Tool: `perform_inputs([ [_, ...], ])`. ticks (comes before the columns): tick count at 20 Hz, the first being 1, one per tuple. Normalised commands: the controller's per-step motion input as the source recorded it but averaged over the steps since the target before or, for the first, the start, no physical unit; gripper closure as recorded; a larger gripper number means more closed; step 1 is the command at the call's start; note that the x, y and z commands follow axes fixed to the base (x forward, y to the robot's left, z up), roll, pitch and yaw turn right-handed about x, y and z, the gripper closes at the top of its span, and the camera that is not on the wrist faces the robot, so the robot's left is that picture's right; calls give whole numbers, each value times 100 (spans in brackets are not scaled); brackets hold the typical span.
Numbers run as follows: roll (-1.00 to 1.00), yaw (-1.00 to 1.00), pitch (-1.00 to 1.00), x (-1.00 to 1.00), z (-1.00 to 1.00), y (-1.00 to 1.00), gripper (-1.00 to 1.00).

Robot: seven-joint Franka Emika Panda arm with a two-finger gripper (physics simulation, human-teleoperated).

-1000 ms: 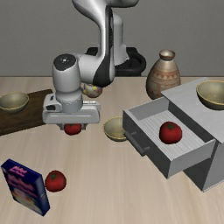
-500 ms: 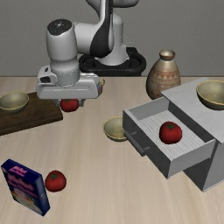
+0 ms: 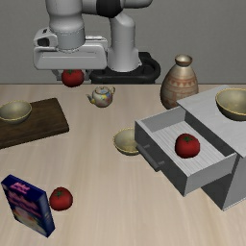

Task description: Pick the tomato next to the cutting board and place it on the porcelain bowl at the top of the cabinet

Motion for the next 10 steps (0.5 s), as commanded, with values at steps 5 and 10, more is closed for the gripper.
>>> perform_inputs([
  [5, 0, 0, 0, 0, 100, 0, 100],
  [10, 0, 0, 0, 20, 80, 0, 100],
])
